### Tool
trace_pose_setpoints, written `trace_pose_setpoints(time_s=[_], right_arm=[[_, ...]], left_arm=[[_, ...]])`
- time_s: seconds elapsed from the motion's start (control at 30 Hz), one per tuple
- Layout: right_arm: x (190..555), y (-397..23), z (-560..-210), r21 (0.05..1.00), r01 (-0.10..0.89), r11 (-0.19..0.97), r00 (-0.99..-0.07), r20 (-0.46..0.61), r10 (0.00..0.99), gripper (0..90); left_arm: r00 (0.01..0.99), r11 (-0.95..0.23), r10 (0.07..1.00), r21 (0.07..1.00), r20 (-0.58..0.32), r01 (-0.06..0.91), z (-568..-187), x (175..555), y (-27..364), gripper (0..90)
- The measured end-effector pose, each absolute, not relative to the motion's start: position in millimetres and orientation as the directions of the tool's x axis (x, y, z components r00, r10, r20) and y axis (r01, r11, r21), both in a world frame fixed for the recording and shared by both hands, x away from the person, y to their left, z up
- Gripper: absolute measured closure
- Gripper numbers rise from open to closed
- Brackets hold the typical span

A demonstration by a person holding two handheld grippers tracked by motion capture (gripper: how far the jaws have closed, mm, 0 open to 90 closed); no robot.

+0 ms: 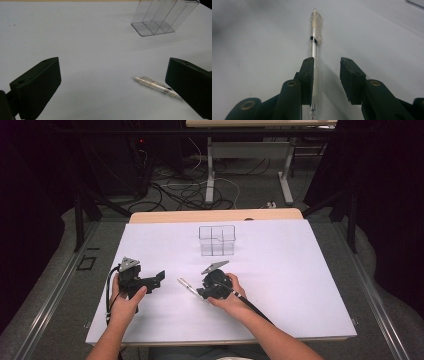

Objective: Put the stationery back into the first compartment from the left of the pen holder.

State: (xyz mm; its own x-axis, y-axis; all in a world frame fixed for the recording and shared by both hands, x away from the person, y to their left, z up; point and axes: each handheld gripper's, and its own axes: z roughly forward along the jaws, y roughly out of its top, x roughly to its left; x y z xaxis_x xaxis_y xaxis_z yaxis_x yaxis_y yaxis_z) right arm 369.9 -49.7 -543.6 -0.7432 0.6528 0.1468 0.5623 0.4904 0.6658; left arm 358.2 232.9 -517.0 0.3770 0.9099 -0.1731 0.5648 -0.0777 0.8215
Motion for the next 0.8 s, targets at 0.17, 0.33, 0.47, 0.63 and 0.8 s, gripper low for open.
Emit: trace_pose_setpoints(time_s=[0.17, 0.33, 0.47, 0.63, 0.8], right_arm=[[368.8, -45.3, -546.9, 0.658, 0.560, 0.503, -0.751, 0.146, 0.644, 65.2], [366.1, -41.5, -547.9, 0.653, 0.565, 0.505, -0.752, 0.155, 0.641, 67.0], [364.5, -39.0, -549.1, 0.650, 0.554, 0.520, -0.766, 0.153, 0.624, 69.0], [361.6, -35.5, -551.4, 0.637, 0.555, 0.535, -0.771, 0.153, 0.618, 74.4], [362.4, -35.1, -552.8, 0.641, 0.529, 0.555, -0.784, 0.119, 0.609, 79.3]], left_arm=[[0.376, -0.077, 0.910, 0.821, -0.174, 0.566, -517.2, 358.4, 233.1, 0.2], [0.377, -0.078, 0.910, 0.821, -0.173, 0.566, -517.3, 358.3, 232.9, 0.2], [0.377, -0.077, 0.910, 0.821, -0.174, 0.566, -517.2, 358.3, 233.1, 0.1], [0.378, -0.079, 0.910, 0.821, -0.172, 0.565, -517.2, 358.1, 232.8, 0.2], [0.377, -0.078, 0.910, 0.821, -0.173, 0.565, -517.4, 358.3, 233.0, 0.1]])
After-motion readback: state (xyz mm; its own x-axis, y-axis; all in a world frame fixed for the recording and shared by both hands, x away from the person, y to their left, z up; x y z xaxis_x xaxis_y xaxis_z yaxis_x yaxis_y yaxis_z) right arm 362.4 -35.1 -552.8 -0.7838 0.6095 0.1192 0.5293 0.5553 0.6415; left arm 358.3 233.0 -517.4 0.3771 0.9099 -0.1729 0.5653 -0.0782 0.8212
